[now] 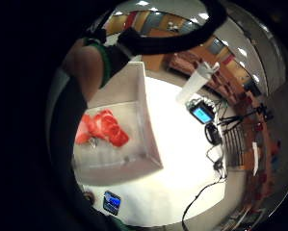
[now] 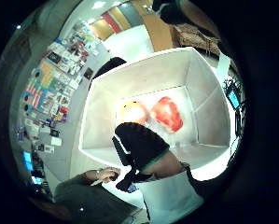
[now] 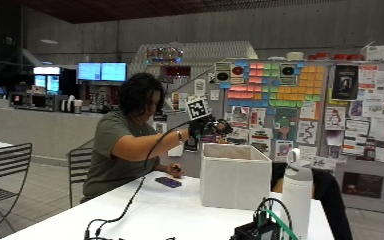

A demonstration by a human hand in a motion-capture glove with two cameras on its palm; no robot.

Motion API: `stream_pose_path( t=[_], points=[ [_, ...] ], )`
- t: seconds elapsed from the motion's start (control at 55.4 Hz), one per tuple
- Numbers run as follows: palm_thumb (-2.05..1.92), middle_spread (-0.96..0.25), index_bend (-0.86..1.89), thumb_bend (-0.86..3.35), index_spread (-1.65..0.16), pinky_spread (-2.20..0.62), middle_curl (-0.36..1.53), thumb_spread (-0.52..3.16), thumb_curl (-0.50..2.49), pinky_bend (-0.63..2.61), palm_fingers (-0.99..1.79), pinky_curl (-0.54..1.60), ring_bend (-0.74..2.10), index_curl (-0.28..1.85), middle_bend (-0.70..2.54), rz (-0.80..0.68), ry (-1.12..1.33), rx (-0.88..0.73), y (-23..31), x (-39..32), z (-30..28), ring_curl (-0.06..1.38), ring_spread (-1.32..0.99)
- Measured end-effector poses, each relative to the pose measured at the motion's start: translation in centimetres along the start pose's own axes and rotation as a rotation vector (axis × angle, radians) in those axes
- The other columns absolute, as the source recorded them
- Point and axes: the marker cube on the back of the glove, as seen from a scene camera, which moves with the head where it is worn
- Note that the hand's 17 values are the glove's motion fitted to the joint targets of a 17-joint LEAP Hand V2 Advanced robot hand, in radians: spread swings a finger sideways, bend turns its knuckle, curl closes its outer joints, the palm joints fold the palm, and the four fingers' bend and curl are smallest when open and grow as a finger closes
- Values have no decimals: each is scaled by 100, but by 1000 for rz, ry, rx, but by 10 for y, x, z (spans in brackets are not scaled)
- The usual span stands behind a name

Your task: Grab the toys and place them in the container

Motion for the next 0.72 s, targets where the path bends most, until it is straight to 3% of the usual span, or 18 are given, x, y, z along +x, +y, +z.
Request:
stream_pose_path(
  t=[0.09,0.18,0.433,0.721],
  points=[
    [-8,-17,26,-7,-43,-7,59,114,44,103,6,38,94,53,46,33,34,-51,40,7,-11,35,-25],
    [-9,-15,25,-7,-44,-4,58,114,40,100,10,36,93,52,46,180,75,-123,79,21,-19,34,-25],
    [-9,-13,20,-7,-43,-2,53,115,31,99,8,35,84,50,41,260,-36,-299,192,30,-6,31,-24],
    [-9,-10,21,-6,-43,-1,48,119,25,95,6,33,71,49,33,261,-105,-299,237,51,16,27,-21]
  ],
)
